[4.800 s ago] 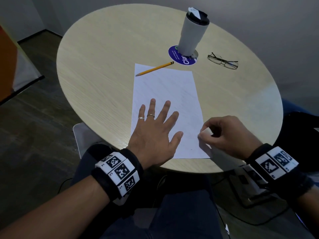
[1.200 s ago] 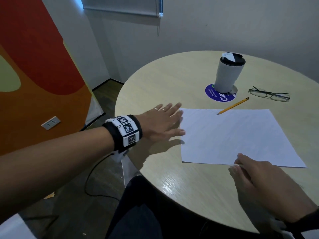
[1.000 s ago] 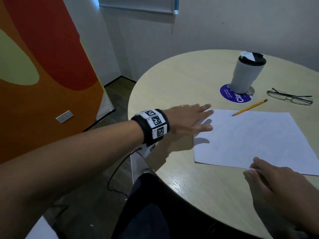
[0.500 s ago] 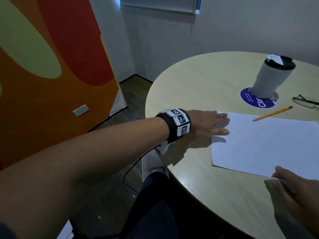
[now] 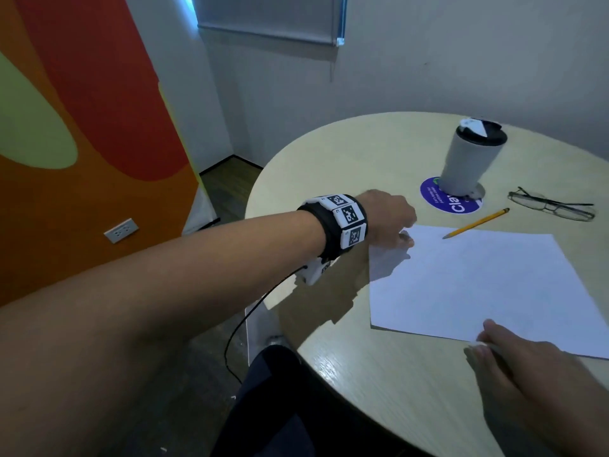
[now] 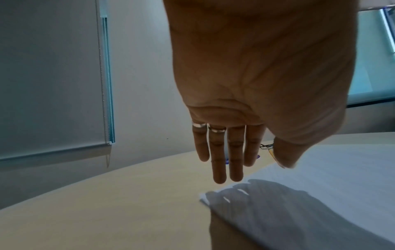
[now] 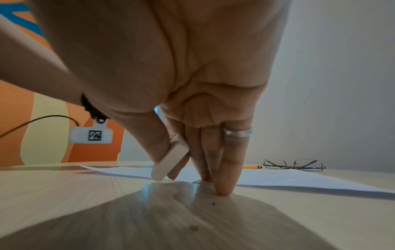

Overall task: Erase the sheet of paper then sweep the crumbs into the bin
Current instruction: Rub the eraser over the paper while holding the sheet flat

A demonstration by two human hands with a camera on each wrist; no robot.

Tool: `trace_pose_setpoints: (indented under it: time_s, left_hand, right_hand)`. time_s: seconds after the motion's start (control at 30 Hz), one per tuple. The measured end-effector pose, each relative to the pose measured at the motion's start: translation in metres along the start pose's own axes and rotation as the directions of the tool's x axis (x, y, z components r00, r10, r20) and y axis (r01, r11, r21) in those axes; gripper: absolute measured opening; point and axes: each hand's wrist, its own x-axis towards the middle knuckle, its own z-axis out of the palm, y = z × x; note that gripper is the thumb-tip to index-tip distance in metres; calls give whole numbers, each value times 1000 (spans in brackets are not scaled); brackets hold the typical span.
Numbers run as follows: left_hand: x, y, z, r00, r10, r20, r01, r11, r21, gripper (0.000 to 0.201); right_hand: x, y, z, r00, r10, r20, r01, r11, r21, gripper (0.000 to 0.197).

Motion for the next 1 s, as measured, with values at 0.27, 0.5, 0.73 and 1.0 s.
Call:
trace_pose_setpoints:
  time_s: [0.27, 0.5, 0.73, 1.0]
  left_hand:
    - [79, 52, -32, 985, -112, -129, 96, 987, -126, 41]
    - [124, 69, -39, 976, -159, -151, 124, 968, -218, 42]
    - [139, 70, -42, 965, -183, -189, 159, 978, -132, 40]
    - [120, 71, -39, 967, -190, -172, 145, 960, -241, 4]
  right_hand:
    - [3, 3, 4, 997, -50, 58, 53, 997, -48, 24]
    - [4, -1, -10, 982, 2, 189, 18, 995, -102, 23]
    - [7, 3, -8, 967, 2, 256, 26, 994, -103, 28]
    - [7, 14, -6, 986, -85, 143, 85, 996, 7, 23]
